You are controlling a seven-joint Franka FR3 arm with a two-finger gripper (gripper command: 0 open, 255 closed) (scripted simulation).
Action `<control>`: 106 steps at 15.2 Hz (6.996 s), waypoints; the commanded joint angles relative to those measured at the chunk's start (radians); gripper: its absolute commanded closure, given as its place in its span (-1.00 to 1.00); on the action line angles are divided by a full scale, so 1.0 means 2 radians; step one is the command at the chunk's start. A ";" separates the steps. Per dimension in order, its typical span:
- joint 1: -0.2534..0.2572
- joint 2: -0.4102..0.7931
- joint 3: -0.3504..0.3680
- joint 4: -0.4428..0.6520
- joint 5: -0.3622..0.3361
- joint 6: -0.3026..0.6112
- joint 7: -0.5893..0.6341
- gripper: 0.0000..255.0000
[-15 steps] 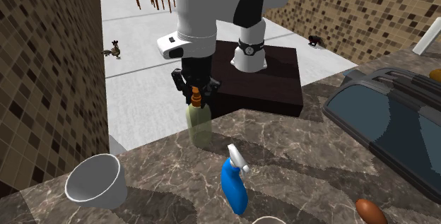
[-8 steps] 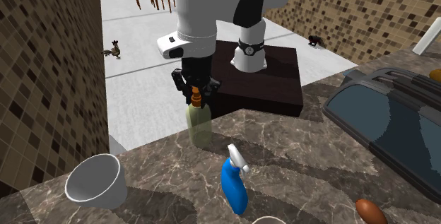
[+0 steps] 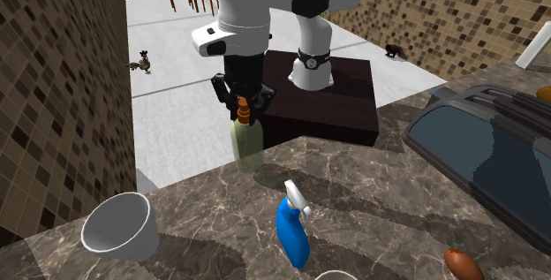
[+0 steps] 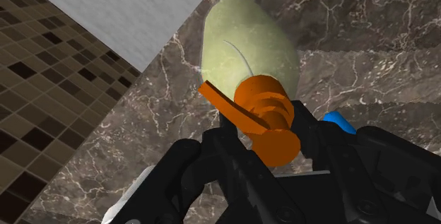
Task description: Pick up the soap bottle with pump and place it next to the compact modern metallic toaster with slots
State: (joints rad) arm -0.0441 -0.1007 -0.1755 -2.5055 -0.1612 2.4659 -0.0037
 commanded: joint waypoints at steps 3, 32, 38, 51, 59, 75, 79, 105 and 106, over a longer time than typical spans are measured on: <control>0.001 -0.021 0.001 0.009 0.000 -0.030 -0.001 1.00; 0.004 -0.109 0.012 0.129 0.008 -0.237 -0.015 1.00; 0.005 -0.115 0.013 0.164 0.010 -0.278 -0.018 1.00; 0.007 -0.113 0.017 0.253 0.014 -0.365 -0.026 1.00; 0.038 -0.119 0.076 0.250 0.028 -0.377 0.059 1.00; 0.108 -0.036 0.206 0.341 0.048 -0.403 0.254 1.00; 0.128 0.006 0.235 0.389 0.041 -0.414 0.304 1.00; 0.211 0.178 0.300 0.503 -0.022 -0.385 0.459 1.00; 0.211 0.178 0.300 0.496 -0.022 -0.379 0.460 1.00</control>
State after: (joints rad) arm 0.3786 0.2575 0.4237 -1.4972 -0.2062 1.6932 0.9137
